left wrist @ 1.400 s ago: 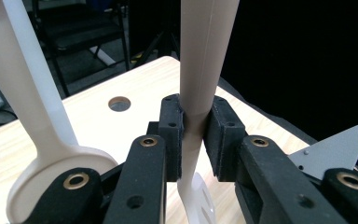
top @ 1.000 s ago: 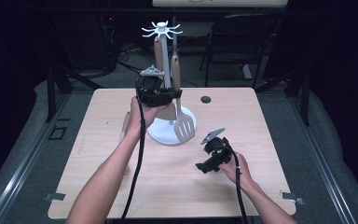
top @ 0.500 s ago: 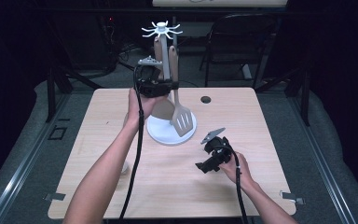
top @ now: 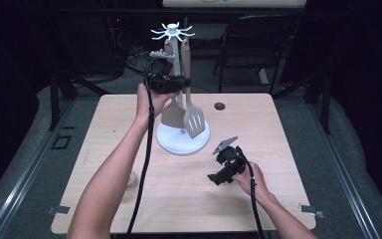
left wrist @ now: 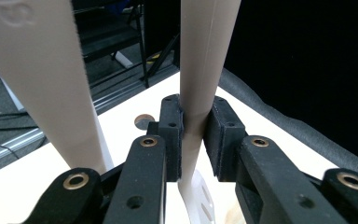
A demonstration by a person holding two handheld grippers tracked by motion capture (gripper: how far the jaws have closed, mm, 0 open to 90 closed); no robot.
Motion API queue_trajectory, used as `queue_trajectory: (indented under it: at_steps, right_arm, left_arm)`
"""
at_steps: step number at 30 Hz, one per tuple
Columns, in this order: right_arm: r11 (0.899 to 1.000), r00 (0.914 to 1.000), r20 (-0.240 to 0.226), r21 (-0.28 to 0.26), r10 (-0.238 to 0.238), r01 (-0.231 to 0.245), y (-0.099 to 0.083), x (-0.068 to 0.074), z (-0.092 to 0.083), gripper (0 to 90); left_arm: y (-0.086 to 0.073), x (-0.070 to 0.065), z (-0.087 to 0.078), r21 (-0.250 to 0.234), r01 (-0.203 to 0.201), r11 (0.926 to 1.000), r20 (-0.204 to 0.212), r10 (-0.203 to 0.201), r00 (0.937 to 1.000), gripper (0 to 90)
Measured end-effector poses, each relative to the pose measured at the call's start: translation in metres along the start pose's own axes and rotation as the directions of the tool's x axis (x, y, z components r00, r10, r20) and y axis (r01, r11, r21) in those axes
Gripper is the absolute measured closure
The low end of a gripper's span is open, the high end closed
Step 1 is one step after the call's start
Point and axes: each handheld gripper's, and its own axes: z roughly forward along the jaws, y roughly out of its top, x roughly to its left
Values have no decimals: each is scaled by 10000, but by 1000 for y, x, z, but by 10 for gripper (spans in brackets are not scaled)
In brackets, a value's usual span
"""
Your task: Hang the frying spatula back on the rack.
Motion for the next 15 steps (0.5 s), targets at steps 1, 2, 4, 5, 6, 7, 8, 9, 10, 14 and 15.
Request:
queue_trajectory:
  at_steps: [1, 2, 4, 5, 6, 7, 8, 9, 10, 14, 15]
  right_arm:
    - [10000, 10000, 0, 0, 0, 0, 0, 0, 0, 17]
    - [10000, 10000, 16, 3, 34, -34, 0, 1, -1, 18]
    - [10000, 10000, 0, -59, 2, -2, 0, 1, 1, 17]
    - [9997, 9998, -36, -181, 185, -186, 0, 3, 2, 18]
    - [9998, 9999, -57, -144, 153, -154, 0, 3, 3, 18]
    - [9999, 10000, -54, 97, 62, -61, 1, 3, 1, 18]
    - [9999, 10000, -54, 97, 62, -61, 1, 3, 1, 18]
    - [9998, 10000, -53, 206, -27, 28, 1, 2, 1, 18]
    - [9997, 10000, -45, 220, -63, 64, 1, 2, 1, 18]
    - [9998, 9999, -74, 186, -105, 107, 1, 3, 2, 18]
    - [9996, 9999, -117, 249, -99, 101, 1, 3, 2, 19]
  left_arm:
    - [1, 1, 1, 24, -1, 10000, -20, 1, 10000, 774]
    - [2, 2, 2, 20, 34, 10000, -80, -34, 10000, 774]
    - [3, 3, 3, -10, 48, 10000, -41, -48, 10000, 774]
    - [3, 3, 3, -26, 62, 10000, -39, -62, 10000, 774]
    - [3, 4, 3, -35, 104, 9999, -40, -104, 9999, 774]
    - [3, 4, 3, -35, 104, 9999, -40, -104, 9999, 774]
    - [3, 5, 3, -28, 116, 9999, -53, -116, 9999, 774]
    - [3, 6, 4, -31, 135, 9999, -66, -135, 9999, 774]
    - [3, 8, 4, -3, 199, 9998, -112, -199, 9997, 774]
    - [2, 11, 5, -66, 301, 9995, -211, -302, 9993, 773]
    - [1, 13, 5, -11, 337, 9994, -332, -337, 9989, 773]
